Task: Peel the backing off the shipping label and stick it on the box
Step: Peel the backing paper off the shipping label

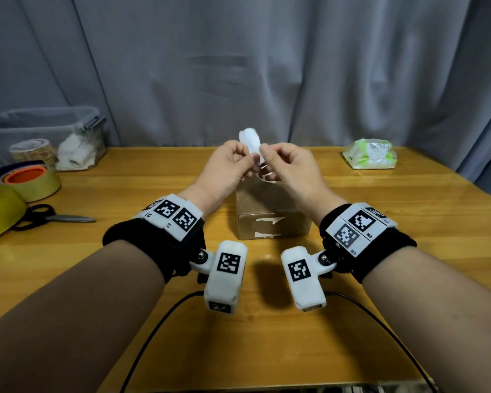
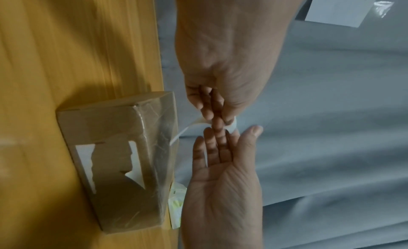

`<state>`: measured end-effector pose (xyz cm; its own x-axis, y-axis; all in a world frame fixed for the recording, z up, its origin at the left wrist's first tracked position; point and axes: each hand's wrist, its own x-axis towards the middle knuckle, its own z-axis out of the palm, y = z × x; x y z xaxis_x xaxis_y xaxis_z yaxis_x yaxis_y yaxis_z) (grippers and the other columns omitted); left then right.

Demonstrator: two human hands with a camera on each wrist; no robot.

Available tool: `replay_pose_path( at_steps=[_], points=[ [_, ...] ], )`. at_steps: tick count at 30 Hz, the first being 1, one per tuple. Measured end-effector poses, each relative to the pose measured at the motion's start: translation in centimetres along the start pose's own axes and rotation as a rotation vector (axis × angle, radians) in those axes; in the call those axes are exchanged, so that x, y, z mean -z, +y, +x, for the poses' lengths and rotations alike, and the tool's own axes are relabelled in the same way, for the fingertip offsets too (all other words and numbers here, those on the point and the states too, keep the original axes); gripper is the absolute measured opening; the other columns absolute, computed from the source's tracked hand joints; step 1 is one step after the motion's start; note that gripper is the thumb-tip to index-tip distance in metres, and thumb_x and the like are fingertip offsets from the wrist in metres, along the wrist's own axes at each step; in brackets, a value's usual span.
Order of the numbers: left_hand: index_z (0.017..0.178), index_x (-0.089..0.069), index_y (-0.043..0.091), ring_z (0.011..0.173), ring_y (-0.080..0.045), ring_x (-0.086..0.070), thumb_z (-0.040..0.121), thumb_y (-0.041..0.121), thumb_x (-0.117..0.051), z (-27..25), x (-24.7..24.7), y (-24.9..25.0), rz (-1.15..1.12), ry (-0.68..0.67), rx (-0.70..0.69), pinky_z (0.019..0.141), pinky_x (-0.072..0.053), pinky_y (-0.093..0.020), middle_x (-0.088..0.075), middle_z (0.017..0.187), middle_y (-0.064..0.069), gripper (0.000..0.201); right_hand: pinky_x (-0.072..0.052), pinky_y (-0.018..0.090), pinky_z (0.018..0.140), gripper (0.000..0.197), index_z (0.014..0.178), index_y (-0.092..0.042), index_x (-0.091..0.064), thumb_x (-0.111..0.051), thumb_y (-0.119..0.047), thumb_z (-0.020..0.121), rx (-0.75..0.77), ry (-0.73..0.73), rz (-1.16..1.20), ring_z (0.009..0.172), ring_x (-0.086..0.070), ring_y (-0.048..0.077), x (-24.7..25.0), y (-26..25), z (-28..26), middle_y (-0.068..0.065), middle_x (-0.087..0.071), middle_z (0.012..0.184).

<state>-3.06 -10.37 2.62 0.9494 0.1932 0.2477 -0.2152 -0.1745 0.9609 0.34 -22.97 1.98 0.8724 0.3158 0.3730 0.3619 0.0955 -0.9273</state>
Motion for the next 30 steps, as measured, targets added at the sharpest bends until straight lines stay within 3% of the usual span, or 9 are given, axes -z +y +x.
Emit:
replay_pose_path(
  at_steps=[3, 6, 9, 13, 17, 21, 27, 30],
  points=[
    [0.081, -0.045, 0.017, 0.057, -0.006, -0.057, 0.088, 0.0, -0.058, -0.1, -0.1, 0.0, 0.007, 0.024, -0.037, 0.064, -0.045, -0.017, -0.06, 0.063, -0.002, 0.022, -0.045, 0.008, 0.054, 0.016, 0.099, 0.001, -0.066, -0.062, -0.009, 0.087, -0.003, 0.001, -0.043, 0.055, -0.059, -0.003, 0.0, 0.2, -0.1, 0.002, -0.064, 0.074],
    [0.094, -0.044, 0.016, 0.073, -0.02, -0.055, 0.086, 0.002, -0.061, -0.2, -0.1, 0.3, 0.015, -0.011, -0.058, 0.078, -0.044, -0.028, -0.059, 0.074, -0.009, 0.024, -0.045, 0.008, 0.053, 0.009, 0.096, -0.001, -0.064, -0.058, -0.004, 0.089, -0.016, 0.038, -0.019, 0.054, -0.059, -0.004, 0.0, 0.2, 0.1, 0.002, -0.063, 0.073],
    [0.108, -0.041, 0.01, 0.065, -0.012, -0.049, 0.086, 0.002, -0.06, -0.3, -0.1, 0.6, 0.043, -0.053, -0.068, 0.075, -0.042, -0.026, -0.055, 0.07, -0.003, 0.03, -0.046, 0.01, 0.056, 0.005, 0.09, -0.009, -0.063, -0.059, -0.008, 0.089, -0.016, 0.045, -0.027, 0.063, -0.058, 0.001, -0.1, -0.1, 0.1, 0.0, -0.064, 0.075],
    [0.11, -0.042, 0.011, 0.061, -0.008, -0.046, 0.086, 0.001, -0.06, -0.1, -0.2, 0.8, 0.076, -0.025, -0.088, 0.07, -0.041, -0.021, -0.053, 0.069, 0.0, 0.031, -0.046, 0.011, 0.055, 0.007, 0.093, -0.005, -0.063, -0.059, -0.003, 0.088, -0.028, 0.076, -0.022, 0.066, -0.056, 0.009, -0.2, -0.3, 0.5, 0.009, -0.062, 0.079],
    [0.108, -0.038, 0.012, 0.068, -0.008, -0.054, 0.084, 0.003, -0.062, 0.4, 0.2, 0.6, 0.053, 0.071, -0.091, 0.065, -0.046, -0.011, -0.061, 0.078, -0.003, 0.035, -0.043, 0.007, 0.05, 0.008, 0.087, -0.007, -0.062, -0.059, 0.0, 0.087, -0.039, 0.124, 0.008, 0.05, -0.055, -0.002, -0.3, -0.4, 0.7, 0.005, -0.061, 0.071],
    [0.105, -0.036, 0.011, 0.073, -0.009, -0.056, 0.083, -0.001, -0.062, 0.8, 0.6, 0.3, 0.017, 0.136, -0.089, 0.059, -0.044, -0.003, -0.061, 0.078, -0.003, 0.036, -0.043, 0.008, 0.049, 0.016, 0.078, -0.014, -0.062, -0.059, -0.001, 0.087, -0.051, 0.115, -0.009, 0.047, -0.054, -0.003, -0.1, -0.3, 0.8, 0.002, -0.061, 0.069],
    [0.103, -0.035, 0.013, 0.079, -0.016, -0.053, 0.083, -0.001, -0.057, 1.1, 1.2, -0.4, 0.129, 0.205, -0.09, 0.059, -0.042, -0.005, -0.057, 0.088, -0.013, 0.033, -0.044, 0.006, 0.05, 0.007, 0.09, -0.008, -0.063, -0.06, -0.003, 0.087, -0.071, 0.099, -0.071, 0.049, -0.057, -0.007, 0.3, -0.2, 0.7, 0.0, -0.063, 0.073],
    [0.101, -0.036, 0.014, 0.079, -0.017, -0.051, 0.082, 0.0, -0.057, 1.3, 1.5, -0.6, 0.192, 0.248, -0.106, 0.071, -0.044, -0.021, -0.055, 0.086, -0.012, 0.032, -0.044, 0.006, 0.052, 0.008, 0.086, -0.01, -0.063, -0.059, -0.004, 0.087, -0.076, 0.07, -0.099, 0.052, -0.057, -0.005, 0.3, -0.4, 0.5, 0.001, -0.063, 0.075]
  ],
)
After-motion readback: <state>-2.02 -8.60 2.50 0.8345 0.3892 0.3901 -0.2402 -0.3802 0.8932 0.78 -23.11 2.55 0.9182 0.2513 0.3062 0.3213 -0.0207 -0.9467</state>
